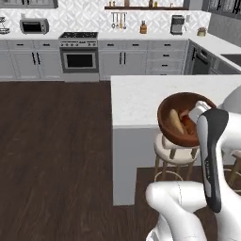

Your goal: Pick the chicken drumstick and sweet potato from their plates and place them in the bowl. Then put the bowl in the fridge.

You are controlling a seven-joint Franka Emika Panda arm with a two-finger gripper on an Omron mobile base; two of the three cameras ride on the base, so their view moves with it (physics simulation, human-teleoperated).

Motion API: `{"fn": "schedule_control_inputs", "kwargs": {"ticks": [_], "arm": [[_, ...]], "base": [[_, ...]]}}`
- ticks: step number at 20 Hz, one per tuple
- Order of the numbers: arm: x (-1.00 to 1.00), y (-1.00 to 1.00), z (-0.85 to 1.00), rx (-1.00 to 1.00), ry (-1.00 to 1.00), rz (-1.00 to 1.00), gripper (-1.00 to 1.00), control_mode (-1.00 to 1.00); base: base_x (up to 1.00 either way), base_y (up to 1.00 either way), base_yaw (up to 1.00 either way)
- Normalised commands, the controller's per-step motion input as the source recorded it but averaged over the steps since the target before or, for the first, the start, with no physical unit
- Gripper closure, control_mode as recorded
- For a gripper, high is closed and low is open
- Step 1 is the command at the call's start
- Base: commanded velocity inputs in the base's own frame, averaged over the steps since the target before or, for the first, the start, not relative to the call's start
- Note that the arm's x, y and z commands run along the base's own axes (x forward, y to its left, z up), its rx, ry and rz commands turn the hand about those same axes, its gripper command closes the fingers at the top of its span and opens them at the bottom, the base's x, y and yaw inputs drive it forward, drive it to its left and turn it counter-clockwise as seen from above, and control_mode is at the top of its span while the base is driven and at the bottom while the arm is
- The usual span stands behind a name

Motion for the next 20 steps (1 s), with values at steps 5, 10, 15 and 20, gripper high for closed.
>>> {"fn": "schedule_control_inputs", "kwargs": {"ticks": [5,10,15,20], "arm": [[0.0,0.0,0.0,0.0,0.0,0.0,1.0,1.0],[0.0,0.0,0.0,0.0,0.0,0.0,1.0,1.0],[0.0,0.0,0.0,0.0,0.0,0.0,1.0,1.0],[0.0,0.0,0.0,0.0,0.0,0.0,1.0,1.0]], "base": [[0.08,1.0,0.08],[0.2,1.0,0.03],[0.55,1.0,0.04],[1.0,1.0,-0.07]]}}
